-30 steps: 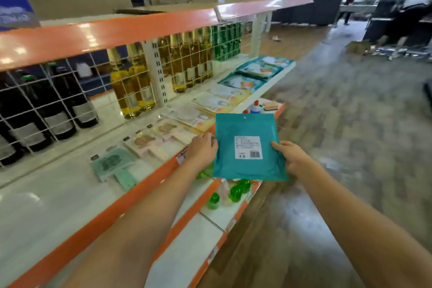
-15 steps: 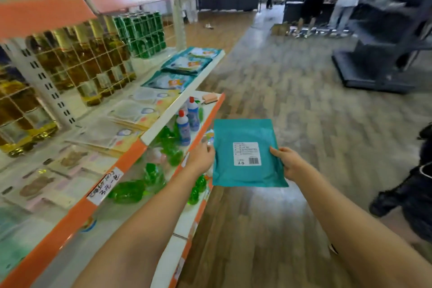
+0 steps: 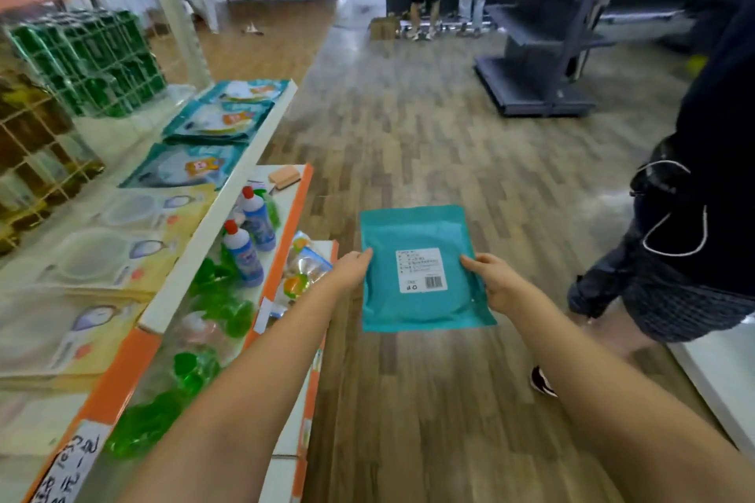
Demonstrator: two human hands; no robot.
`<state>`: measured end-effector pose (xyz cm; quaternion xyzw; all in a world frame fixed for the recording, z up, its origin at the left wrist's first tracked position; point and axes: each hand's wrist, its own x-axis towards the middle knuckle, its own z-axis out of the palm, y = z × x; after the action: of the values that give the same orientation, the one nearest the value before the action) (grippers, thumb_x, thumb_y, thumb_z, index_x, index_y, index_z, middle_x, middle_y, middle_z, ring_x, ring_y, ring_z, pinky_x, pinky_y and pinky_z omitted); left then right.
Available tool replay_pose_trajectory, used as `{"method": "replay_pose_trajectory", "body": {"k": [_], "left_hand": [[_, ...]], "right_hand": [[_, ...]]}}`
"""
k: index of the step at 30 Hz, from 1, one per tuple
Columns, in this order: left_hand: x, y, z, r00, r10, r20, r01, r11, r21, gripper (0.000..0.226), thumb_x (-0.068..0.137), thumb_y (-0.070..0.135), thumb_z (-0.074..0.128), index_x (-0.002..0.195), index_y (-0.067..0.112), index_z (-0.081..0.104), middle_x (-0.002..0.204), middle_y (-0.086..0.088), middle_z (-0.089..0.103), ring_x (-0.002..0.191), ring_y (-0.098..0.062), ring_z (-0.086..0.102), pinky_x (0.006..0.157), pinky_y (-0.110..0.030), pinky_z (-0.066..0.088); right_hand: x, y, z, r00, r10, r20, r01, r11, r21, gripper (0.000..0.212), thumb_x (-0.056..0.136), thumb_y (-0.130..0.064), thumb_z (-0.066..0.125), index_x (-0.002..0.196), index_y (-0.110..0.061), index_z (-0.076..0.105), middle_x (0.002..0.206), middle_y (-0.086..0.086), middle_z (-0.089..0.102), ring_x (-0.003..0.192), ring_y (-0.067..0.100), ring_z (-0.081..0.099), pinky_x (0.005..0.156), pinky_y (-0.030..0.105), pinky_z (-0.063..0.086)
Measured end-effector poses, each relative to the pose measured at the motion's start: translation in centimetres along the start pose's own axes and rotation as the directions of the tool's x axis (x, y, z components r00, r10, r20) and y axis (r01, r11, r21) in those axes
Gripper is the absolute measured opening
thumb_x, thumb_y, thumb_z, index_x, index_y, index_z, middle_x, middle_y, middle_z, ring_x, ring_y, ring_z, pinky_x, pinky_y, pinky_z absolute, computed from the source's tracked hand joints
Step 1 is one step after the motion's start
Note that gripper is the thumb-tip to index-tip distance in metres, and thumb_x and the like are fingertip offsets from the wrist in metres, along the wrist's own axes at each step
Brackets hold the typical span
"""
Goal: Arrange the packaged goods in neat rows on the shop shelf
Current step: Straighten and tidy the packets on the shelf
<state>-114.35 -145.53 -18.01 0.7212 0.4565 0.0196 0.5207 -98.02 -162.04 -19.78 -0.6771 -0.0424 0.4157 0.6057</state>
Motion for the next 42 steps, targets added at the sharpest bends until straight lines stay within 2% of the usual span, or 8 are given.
{"method": "replay_pose_trajectory", "body": {"k": [7, 11, 20, 22, 26, 32, 38, 42], "left_hand": [[2.8, 0.4, 0.1, 0.986, -0.107, 0.131, 0.144, 0.937, -0.318, 0.043, 0.102, 0.031, 0.041, 0.132, 0.001, 0.048, 0.131, -0.014, 0.056, 0.118, -0.031, 0.055, 0.090, -0.035, 0.045], [3.7, 0.3, 0.7, 0.963, -0.156, 0.218, 0.240, 0.865, -0.441, 0.038, 0.099, 0.034, 0.047, 0.125, 0.006, 0.053, 0.121, -0.010, 0.060, 0.090, -0.022, 0.060, 0.087, -0.035, 0.045], [5.7, 1.9, 2.2, 0.954, -0.143, 0.262, 0.263, 0.817, -0.513, 0.033, 0.096, 0.025, 0.055, 0.124, 0.007, 0.057, 0.125, -0.010, 0.063, 0.103, -0.025, 0.062, 0.087, -0.038, 0.050], [5.7, 2.6, 2.5, 0.961, -0.143, 0.235, 0.246, 0.829, -0.503, 0.032, 0.095, 0.025, 0.056, 0.122, 0.007, 0.058, 0.121, -0.009, 0.064, 0.096, -0.023, 0.063, 0.082, -0.037, 0.051], [5.9, 4.2, 3.5, 0.976, -0.126, 0.177, 0.198, 0.850, -0.488, 0.031, 0.095, 0.024, 0.057, 0.120, 0.006, 0.058, 0.110, -0.007, 0.066, 0.090, -0.023, 0.063, 0.077, -0.036, 0.052], [5.6, 5.8, 4.8, 0.989, -0.110, 0.094, 0.143, 0.849, -0.509, 0.029, 0.095, 0.014, 0.055, 0.121, 0.001, 0.055, 0.095, -0.007, 0.065, 0.075, -0.019, 0.060, 0.068, -0.033, 0.051], [5.2, 6.6, 6.3, 0.989, -0.120, 0.082, 0.145, 0.819, -0.556, 0.013, 0.095, 0.001, 0.050, 0.106, 0.008, 0.046, 0.083, -0.010, 0.059, 0.084, -0.028, 0.061, 0.084, -0.043, 0.049], [5.1, 6.6, 7.1, 0.988, -0.136, 0.074, 0.153, 0.797, -0.584, 0.010, 0.095, 0.000, 0.047, 0.096, 0.009, 0.044, 0.085, -0.013, 0.060, 0.089, -0.029, 0.059, 0.091, -0.046, 0.048]], "right_hand": [[1.8, 0.2, 0.7, 0.999, 0.021, -0.031, -0.019, 0.999, 0.046, 0.008, 0.096, -0.012, 0.052, 0.096, -0.004, 0.050, 0.085, 0.010, 0.062, 0.066, 0.019, 0.063, 0.052, 0.028, 0.056], [2.7, 0.4, 0.5, 0.999, 0.046, -0.022, -0.045, 0.997, 0.067, 0.010, 0.097, -0.011, 0.051, 0.088, -0.006, 0.051, 0.084, 0.010, 0.063, 0.055, 0.016, 0.066, 0.050, 0.028, 0.056], [5.6, -0.7, -1.5, 0.995, 0.095, 0.030, -0.096, 0.995, 0.030, 0.010, 0.097, -0.014, 0.052, 0.093, -0.005, 0.055, 0.089, 0.011, 0.065, 0.061, 0.017, 0.066, 0.059, 0.031, 0.058], [6.3, -1.0, -1.9, 0.995, 0.094, -0.018, -0.095, 0.995, -0.017, 0.012, 0.095, -0.015, 0.056, 0.101, -0.004, 0.056, 0.103, 0.015, 0.066, 0.070, 0.019, 0.065, 0.069, 0.034, 0.057], [6.7, -1.6, -2.0, 0.981, -0.029, -0.193, -0.009, 0.982, -0.191, 0.028, 0.091, -0.018, 0.062, 0.116, -0.005, 0.056, 0.098, 0.007, 0.061, 0.077, 0.018, 0.055, 0.052, 0.024, 0.040], [5.8, -2.2, -0.9, 0.939, -0.231, -0.255, 0.029, 0.792, -0.610, 0.045, 0.090, -0.019, 0.059, 0.131, -0.005, 0.049, 0.134, 0.015, 0.048, 0.121, 0.030, 0.050, 0.096, 0.032, 0.040], [4.9, -0.4, 1.7, 0.967, -0.255, -0.024, 0.163, 0.685, -0.710, 0.050, 0.092, -0.028, 0.056, 0.136, -0.007, 0.045, 0.140, 0.015, 0.043, 0.128, 0.028, 0.043, 0.104, 0.032, 0.033], [4.2, 0.6, 2.9, 0.961, -0.264, 0.077, 0.226, 0.598, -0.769, 0.037, 0.096, -0.037, 0.048, 0.119, -0.010, 0.057, 0.125, 0.015, 0.055, 0.108, 0.028, 0.055, 0.087, 0.034, 0.043]]}}
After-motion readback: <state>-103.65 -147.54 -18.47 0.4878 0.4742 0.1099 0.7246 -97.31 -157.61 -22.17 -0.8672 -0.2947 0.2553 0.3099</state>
